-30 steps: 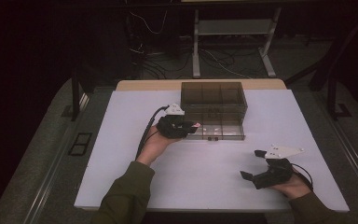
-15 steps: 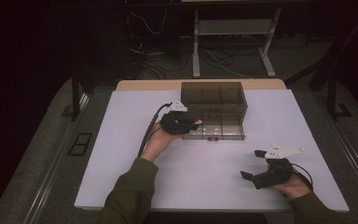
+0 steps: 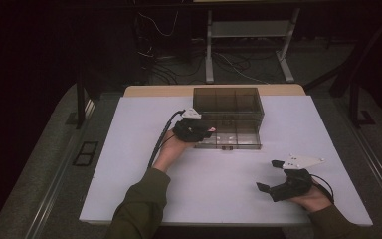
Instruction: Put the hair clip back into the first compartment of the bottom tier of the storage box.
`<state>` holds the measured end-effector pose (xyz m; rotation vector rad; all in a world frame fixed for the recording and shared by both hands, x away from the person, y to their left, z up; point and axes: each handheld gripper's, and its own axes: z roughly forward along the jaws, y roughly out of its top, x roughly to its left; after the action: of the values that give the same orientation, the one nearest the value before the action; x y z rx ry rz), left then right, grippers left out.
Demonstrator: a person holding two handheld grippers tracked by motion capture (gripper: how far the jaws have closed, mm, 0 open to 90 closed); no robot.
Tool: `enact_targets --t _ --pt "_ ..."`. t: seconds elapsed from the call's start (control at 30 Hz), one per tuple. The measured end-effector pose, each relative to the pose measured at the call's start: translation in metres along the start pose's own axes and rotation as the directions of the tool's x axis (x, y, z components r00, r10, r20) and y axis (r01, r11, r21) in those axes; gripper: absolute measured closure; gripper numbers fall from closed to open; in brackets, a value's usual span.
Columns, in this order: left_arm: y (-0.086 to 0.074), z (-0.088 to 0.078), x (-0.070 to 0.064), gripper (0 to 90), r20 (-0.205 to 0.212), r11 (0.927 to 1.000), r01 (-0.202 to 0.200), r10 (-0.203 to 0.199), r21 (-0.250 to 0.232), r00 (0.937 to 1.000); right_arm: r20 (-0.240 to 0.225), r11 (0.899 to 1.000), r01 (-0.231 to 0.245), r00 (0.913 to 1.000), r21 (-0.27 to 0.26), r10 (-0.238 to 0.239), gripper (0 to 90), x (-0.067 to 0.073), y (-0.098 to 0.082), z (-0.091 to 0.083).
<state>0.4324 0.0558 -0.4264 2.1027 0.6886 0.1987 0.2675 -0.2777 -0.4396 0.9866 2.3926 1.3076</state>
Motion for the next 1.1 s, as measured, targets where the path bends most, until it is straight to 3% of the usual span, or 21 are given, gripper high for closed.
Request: enact_targets --t 0.23,0.33,0.6,1.1 --pt "-0.004 0.005 0.003 67.2 -0.023 0.9994 -0.009 0.010 0.033 0.9997 -0.001 1.000 0.002 1.0000 0.001 -0.002 0.2 0.000 0.000 0.000" --pt "-0.006 0.007 0.003 67.2 -0.032 0.9989 0.013 -0.012 0.046 0.9994 -0.001 1.000 0.001 1.0000 0.001 -0.001 0.2 0.000 0.000 0.000" --pt "-0.009 0.012 0.004 66.8 -0.026 0.9962 0.001 0.001 0.087 0.9997 0.000 1.000 0.001 1.0000 0.001 -0.001 0.2 0.000 0.000 0.001" --pt "-0.010 0.015 0.004 62.8 -0.032 0.9957 0.018 -0.015 0.091 0.9994 -0.001 1.000 0.010 0.9999 0.004 -0.010 0.2 0.000 0.000 0.001"
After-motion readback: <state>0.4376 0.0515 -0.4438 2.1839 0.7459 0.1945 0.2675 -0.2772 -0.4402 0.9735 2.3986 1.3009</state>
